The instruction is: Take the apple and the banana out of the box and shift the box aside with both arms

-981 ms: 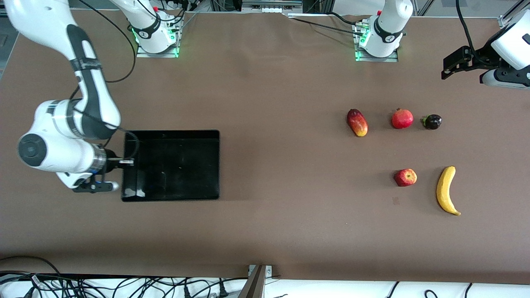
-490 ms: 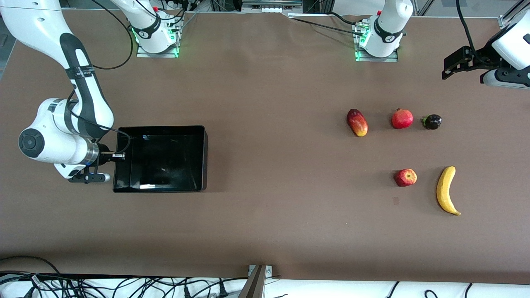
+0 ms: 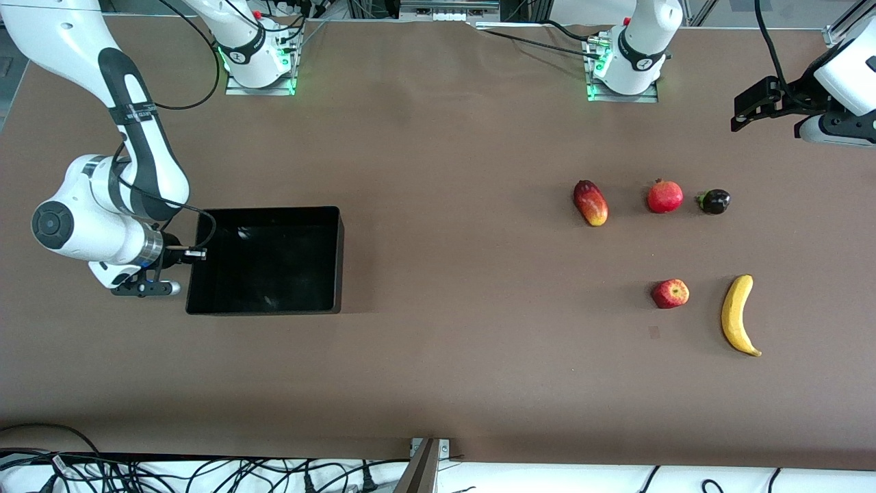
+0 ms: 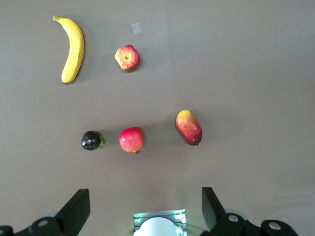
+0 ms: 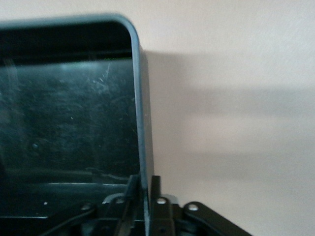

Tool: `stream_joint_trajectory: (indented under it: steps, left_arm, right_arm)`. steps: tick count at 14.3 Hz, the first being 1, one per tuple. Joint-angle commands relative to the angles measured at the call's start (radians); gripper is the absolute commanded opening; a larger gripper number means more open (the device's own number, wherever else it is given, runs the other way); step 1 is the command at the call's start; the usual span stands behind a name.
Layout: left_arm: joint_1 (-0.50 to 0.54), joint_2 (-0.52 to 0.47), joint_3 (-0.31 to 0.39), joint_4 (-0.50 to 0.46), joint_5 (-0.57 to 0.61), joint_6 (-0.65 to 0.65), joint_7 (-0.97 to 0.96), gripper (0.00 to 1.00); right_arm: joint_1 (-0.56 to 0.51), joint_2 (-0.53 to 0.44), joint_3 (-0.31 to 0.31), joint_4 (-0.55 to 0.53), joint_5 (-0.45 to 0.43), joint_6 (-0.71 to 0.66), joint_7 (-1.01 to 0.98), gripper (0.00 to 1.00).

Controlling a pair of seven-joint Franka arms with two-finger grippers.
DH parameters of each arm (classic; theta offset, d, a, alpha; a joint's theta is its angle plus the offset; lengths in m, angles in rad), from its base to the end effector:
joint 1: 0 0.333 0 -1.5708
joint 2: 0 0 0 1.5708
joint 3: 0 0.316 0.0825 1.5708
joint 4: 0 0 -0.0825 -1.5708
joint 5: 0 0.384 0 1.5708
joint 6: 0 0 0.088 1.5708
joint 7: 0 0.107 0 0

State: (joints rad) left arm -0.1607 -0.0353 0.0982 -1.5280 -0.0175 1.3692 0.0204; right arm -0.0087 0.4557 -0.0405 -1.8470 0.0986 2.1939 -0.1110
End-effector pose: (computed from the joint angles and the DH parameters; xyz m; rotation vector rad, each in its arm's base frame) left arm 0.5208 -0.0337 0.6468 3.1146 -0.1334 -0.1936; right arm 0.6294 -0.0260 0.2696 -3.0703 -0.0047 0.1581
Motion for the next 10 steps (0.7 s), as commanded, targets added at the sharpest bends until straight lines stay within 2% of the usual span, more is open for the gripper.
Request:
stream_joint_trajectory:
  steps: [1, 7, 9, 10]
  left_arm:
    - [0.003, -0.003, 0.003, 0.002, -0.021, 0.002, -0.008, 1.0]
    - [0.003, -0.003, 0.003, 0.002, -0.021, 0.002, -0.008, 1.0]
    - [0.003, -0.003, 0.003, 0.003, -0.021, 0.002, -0.008, 1.0]
    - [0.003, -0.003, 0.003, 0.003, -0.021, 0.002, -0.008, 1.0]
  right_arm:
    - [0.003, -0.037, 0.007, 0.135, 0.006, -0.167, 0.04, 1.0]
    - [0.007, -0.069, 0.002, 0.452, -0.013, -0.532, 0.091, 1.0]
    - [0.007, -0.148, 0.002, 0.454, -0.008, -0.559, 0.085, 1.0]
    - [0.007, -0.213, 0.001, 0.409, -0.01, -0.581, 0.083, 1.0]
